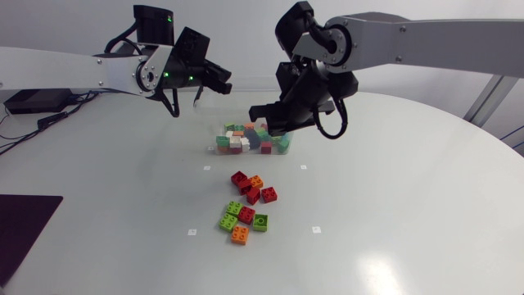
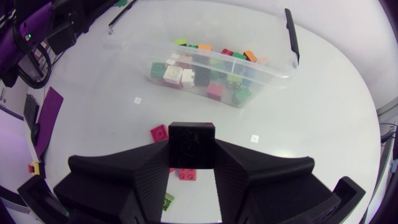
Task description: Place the duplo bricks in the container
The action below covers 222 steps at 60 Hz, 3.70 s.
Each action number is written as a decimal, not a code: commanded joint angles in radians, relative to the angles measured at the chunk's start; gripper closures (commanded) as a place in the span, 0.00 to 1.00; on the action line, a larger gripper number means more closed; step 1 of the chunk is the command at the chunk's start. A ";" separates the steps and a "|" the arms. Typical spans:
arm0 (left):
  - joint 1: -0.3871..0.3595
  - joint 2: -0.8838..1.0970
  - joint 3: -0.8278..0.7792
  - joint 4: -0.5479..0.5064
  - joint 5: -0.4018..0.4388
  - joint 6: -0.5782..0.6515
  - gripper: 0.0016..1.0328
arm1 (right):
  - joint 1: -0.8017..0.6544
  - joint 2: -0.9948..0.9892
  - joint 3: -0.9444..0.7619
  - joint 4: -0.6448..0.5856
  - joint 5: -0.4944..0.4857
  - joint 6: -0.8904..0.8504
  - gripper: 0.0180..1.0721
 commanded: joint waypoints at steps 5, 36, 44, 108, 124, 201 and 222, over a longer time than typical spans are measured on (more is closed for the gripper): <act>0.017 -0.004 0.009 0.010 -0.005 -0.053 0.05 | -0.025 0.052 0.091 -0.026 -0.008 -0.014 0.73; 0.043 -0.429 -0.483 -0.004 0.164 0.162 0.05 | -0.053 0.237 0.410 -0.099 -0.008 -0.008 0.73; 0.044 -0.463 -0.586 -0.029 0.227 0.240 0.06 | -0.060 0.280 0.479 -0.118 -0.008 -0.003 0.73; 0.050 -0.558 -0.785 -0.001 0.274 0.289 0.06 | -0.028 0.422 0.706 -0.035 0.217 -0.012 0.04; 0.055 -0.530 -0.833 -0.044 0.310 0.385 0.06 | -0.019 0.166 0.319 0.186 0.220 -0.051 0.04; -0.143 -0.125 -0.756 -0.245 0.354 0.836 0.15 | 0.050 -0.438 -0.624 0.425 0.064 -0.189 0.04; -0.149 -0.176 -0.773 -0.297 0.353 0.832 0.46 | 0.050 -0.438 -0.645 0.450 0.053 -0.195 0.04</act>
